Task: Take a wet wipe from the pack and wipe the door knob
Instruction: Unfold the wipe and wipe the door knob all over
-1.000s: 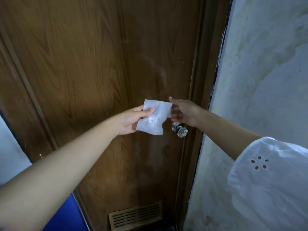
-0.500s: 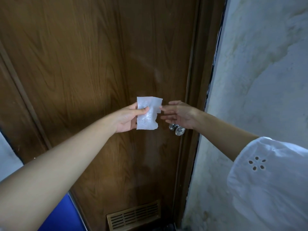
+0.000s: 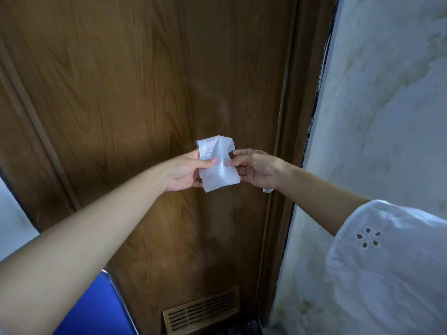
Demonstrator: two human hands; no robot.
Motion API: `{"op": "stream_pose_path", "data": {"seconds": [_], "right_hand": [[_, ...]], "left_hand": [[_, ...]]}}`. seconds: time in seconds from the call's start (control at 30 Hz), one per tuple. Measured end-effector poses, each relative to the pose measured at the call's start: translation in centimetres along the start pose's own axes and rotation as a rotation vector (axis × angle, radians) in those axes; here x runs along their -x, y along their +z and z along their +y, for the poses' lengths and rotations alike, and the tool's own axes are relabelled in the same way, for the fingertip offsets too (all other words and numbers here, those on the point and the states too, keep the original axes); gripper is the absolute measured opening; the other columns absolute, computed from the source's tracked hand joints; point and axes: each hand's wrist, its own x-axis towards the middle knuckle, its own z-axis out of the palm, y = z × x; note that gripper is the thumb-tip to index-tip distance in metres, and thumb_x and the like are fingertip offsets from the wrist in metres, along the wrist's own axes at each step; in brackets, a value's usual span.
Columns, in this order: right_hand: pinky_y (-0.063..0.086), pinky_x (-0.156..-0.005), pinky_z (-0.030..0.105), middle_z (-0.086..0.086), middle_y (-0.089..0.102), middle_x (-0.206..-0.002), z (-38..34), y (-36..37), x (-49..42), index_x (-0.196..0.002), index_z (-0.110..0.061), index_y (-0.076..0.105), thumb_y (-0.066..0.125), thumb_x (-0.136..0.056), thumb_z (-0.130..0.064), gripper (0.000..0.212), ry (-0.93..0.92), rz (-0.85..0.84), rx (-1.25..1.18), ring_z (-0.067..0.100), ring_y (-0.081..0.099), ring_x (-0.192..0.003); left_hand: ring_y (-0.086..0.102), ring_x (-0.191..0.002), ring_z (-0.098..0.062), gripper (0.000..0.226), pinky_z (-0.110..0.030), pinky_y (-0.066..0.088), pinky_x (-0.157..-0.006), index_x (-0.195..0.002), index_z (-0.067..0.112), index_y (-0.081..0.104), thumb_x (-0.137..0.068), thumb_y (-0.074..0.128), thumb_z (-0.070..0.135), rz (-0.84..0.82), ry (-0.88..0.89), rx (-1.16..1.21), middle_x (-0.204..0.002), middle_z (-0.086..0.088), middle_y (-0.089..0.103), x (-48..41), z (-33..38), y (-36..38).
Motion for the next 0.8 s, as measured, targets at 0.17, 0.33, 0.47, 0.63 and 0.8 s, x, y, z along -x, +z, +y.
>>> {"op": "stream_pose_path", "data": {"seconds": [0.17,0.33,0.47,0.63,0.8], "right_hand": [[0.054,-0.072,0.029,0.011,0.061,-0.108,0.3,1.2,0.0,-0.106,-0.021,0.054,0.06,-0.076,0.01,0.043,-0.038,0.066,-0.027,0.025,0.064,-0.092],[0.05,-0.088,0.031,0.007,0.05,-0.122,0.5,1.4,0.7,-0.115,-0.027,0.061,0.056,-0.079,0.007,0.05,-0.054,-0.105,0.014,0.028,0.053,-0.112],[0.045,-0.077,0.026,0.004,0.054,-0.121,1.7,1.7,1.0,-0.099,-0.02,0.071,0.057,-0.081,0.003,0.033,-0.056,0.014,0.147,0.028,0.05,-0.112],[0.049,-0.071,0.021,0.002,0.058,-0.111,3.1,0.6,1.6,-0.099,-0.019,0.072,0.063,-0.083,-0.005,0.023,-0.062,0.249,0.245,0.02,0.054,-0.1],[0.051,-0.088,0.029,-0.005,0.059,-0.094,4.6,-1.5,1.1,-0.091,-0.02,0.071,0.069,-0.08,-0.01,0.015,-0.022,0.458,0.414,0.015,0.056,-0.094]], "left_hand": [[0.055,-0.113,-0.018,0.048,-0.031,0.05,-0.081,-0.13,0.026,0.043,-0.086,0.059,0.016,0.117,0.021,-0.058,-0.128,-0.004,0.055,0.1,0.0,-0.8],[0.053,-0.114,-0.019,0.044,-0.035,0.049,-0.088,-0.125,0.028,0.045,-0.085,0.06,0.015,0.067,0.028,-0.124,-0.123,0.0,0.055,0.1,-0.5,-0.9],[0.056,-0.11,-0.019,0.037,-0.033,0.051,-0.087,-0.114,0.021,0.052,-0.08,0.067,0.015,0.176,0.088,-0.145,-0.118,-0.003,0.058,-0.4,-1.5,-0.9],[0.062,-0.099,-0.02,0.039,-0.034,0.053,-0.086,-0.106,0.018,0.053,-0.074,0.073,0.012,0.252,0.149,-0.213,-0.107,-0.01,0.064,-1.5,-2.8,-0.7],[0.062,-0.098,-0.021,0.051,-0.034,0.051,-0.088,-0.11,0.023,0.045,-0.072,0.075,0.009,0.237,0.187,-0.295,-0.095,-0.006,0.064,-3.5,-3.9,1.1]]}}
